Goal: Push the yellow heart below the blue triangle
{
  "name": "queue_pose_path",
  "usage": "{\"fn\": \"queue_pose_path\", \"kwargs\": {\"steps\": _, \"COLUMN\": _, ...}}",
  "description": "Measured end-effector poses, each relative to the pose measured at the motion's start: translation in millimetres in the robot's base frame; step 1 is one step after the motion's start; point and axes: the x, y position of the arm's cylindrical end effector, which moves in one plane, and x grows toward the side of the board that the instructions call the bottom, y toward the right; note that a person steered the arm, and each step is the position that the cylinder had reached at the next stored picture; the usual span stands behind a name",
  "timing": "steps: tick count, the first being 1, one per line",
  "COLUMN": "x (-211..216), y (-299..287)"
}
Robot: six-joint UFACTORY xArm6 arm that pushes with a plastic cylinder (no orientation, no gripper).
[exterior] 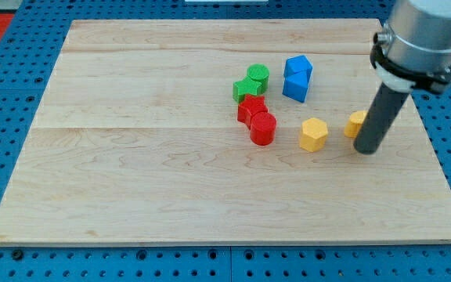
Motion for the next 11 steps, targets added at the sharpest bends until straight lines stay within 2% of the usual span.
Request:
{"fn": "queue_pose_path", "kwargs": {"steps": 1, "x": -44, "y": 1}}
{"fn": "queue_pose_path", "kwargs": {"steps": 3, "x": -39, "y": 54}}
{"fn": "queue_pose_path", "kwargs": {"steps": 4, "x": -64, "y": 69}}
{"fn": "queue_pose_path", "kwargs": {"steps": 5, "x": -101, "y": 49}}
{"fn": "queue_pose_path", "kwargs": {"steps": 7, "x": -89, "y": 45}}
{"fn": "queue_pose_path", "kwargs": {"steps": 10, "x": -53, "y": -13}}
{"fn": "queue_pose_path", "kwargs": {"steps": 11, "x": -68, "y": 10}}
